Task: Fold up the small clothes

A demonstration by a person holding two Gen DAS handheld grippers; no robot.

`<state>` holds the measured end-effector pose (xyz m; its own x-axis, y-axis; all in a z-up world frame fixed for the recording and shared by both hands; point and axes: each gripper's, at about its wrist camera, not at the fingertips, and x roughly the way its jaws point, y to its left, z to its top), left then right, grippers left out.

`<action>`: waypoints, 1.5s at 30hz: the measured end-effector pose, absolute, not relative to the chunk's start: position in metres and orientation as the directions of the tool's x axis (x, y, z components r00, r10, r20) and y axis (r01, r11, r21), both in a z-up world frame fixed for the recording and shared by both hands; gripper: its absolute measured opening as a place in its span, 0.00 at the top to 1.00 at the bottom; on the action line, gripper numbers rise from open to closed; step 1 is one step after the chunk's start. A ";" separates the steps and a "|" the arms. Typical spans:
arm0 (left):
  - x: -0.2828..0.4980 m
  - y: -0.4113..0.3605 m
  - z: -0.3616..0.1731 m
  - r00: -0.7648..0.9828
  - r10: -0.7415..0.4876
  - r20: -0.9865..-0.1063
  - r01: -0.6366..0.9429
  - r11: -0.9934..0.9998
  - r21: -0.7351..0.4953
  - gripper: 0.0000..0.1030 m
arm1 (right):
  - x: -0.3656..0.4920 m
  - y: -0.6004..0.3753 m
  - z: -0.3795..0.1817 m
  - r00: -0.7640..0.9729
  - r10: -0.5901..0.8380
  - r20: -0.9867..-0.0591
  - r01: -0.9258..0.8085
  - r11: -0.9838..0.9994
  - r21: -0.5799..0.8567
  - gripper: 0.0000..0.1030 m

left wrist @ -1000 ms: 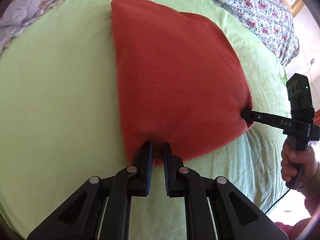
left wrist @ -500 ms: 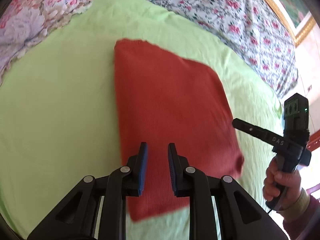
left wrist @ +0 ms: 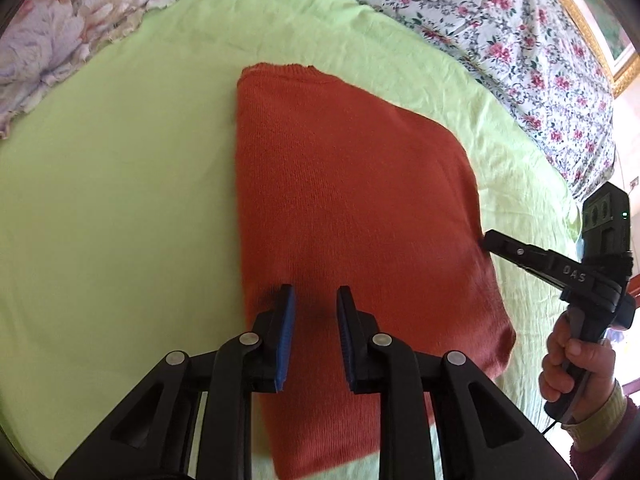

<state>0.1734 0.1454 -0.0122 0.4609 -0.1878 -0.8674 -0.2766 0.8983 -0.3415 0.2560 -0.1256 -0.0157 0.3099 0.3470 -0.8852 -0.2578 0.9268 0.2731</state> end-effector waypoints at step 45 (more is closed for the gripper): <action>0.010 0.091 0.025 0.501 0.171 -0.848 -0.170 0.981 0.097 0.18 | 0.030 -0.102 0.012 0.565 0.199 -0.801 -0.435 0.897 -0.084 0.02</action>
<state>0.0100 0.0913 0.0249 0.5011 0.1712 -0.8483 -0.1703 0.9806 0.0973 0.0295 -0.1023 0.0119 0.5646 0.1988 -0.8010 -0.4349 0.8965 -0.0841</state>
